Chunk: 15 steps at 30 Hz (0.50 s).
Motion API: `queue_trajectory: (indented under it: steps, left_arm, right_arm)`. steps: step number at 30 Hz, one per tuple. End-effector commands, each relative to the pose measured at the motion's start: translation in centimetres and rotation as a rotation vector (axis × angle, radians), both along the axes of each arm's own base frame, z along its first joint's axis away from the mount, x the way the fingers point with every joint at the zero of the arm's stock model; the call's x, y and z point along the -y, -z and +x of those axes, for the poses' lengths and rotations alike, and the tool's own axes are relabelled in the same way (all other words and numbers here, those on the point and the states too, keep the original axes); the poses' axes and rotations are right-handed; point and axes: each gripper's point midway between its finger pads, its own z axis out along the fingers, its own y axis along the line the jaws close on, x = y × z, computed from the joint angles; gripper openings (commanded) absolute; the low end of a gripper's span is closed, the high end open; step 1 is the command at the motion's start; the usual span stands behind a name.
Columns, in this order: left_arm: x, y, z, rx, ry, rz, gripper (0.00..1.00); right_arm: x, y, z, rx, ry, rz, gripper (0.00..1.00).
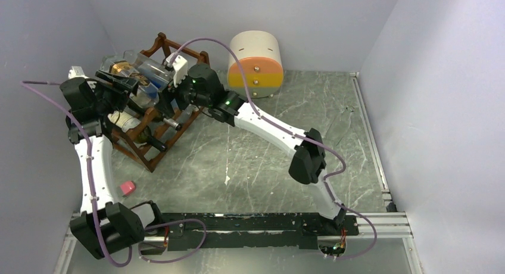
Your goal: Put the wine bottle on the wine rack
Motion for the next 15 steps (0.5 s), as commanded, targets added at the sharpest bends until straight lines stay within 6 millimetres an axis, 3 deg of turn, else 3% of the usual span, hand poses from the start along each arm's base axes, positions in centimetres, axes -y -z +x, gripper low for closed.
queue_trajectory:
  steps: [1, 5, 15]
  left_arm:
    - [-2.5, -2.9, 0.7, 0.068, -0.062, 0.069, 0.21]
    - [-3.7, -2.3, 1.3, 0.05, -0.09, 0.063, 0.21]
    - [-4.6, -0.1, 2.6, 0.013, -0.106, 0.012, 0.24]
  right_arm:
    - [2.3, -5.9, -0.6, 0.102, 0.039, 0.141, 0.89]
    - [4.6, -8.4, -1.6, 0.141, 0.067, 0.211, 0.94]
    - [8.0, -9.7, -3.9, 0.141, 0.077, 0.286, 0.94]
